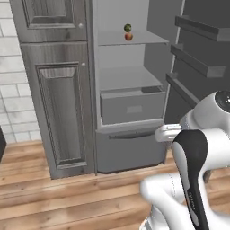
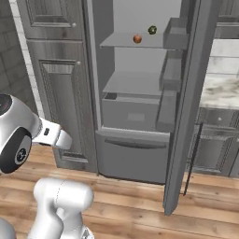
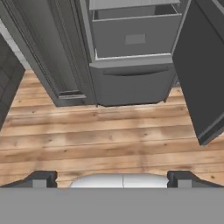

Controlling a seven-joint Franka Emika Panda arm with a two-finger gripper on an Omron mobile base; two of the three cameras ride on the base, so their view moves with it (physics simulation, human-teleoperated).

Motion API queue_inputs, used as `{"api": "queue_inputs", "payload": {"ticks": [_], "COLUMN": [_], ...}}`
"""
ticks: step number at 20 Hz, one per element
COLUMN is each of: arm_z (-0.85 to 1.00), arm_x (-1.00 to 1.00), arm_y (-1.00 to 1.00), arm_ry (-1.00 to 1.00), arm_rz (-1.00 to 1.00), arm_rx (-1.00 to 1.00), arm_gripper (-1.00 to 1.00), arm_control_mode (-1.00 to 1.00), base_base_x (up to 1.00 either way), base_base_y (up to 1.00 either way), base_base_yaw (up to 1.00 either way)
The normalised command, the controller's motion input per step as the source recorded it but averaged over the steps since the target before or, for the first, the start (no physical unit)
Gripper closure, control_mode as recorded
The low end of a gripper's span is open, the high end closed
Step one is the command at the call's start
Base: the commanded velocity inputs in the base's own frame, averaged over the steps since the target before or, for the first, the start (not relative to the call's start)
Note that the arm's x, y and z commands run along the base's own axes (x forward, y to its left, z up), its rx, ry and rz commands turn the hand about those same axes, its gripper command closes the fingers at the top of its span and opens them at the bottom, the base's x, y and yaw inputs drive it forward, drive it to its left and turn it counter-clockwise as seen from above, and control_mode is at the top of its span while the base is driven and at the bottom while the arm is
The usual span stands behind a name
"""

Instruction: Pick up the peach and apple from the fridge and place one fruit on each plate on the dining counter.

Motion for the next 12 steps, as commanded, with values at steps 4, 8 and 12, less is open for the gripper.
{"api": "queue_inputs", "payload": {"ticks": [4,8,12], "arm_z": [0.0,0.0,0.0], "arm_x": [0.0,0.0,0.0], "arm_y": [0.0,0.0,0.0], "arm_ry": [0.0,0.0,0.0], "arm_rz": [0.0,0.0,0.0], "arm_rx": [0.0,0.0,0.0], "arm_gripper": [-1.0,-1.0,-1.0], "arm_control_mode": [1.0,1.0,1.0], "base_base_x": [0.48,0.58,0.59], "base_base_y": [-0.27,-0.12,-0.05], "base_base_yaw": [0.0,-0.05,-0.12]}}
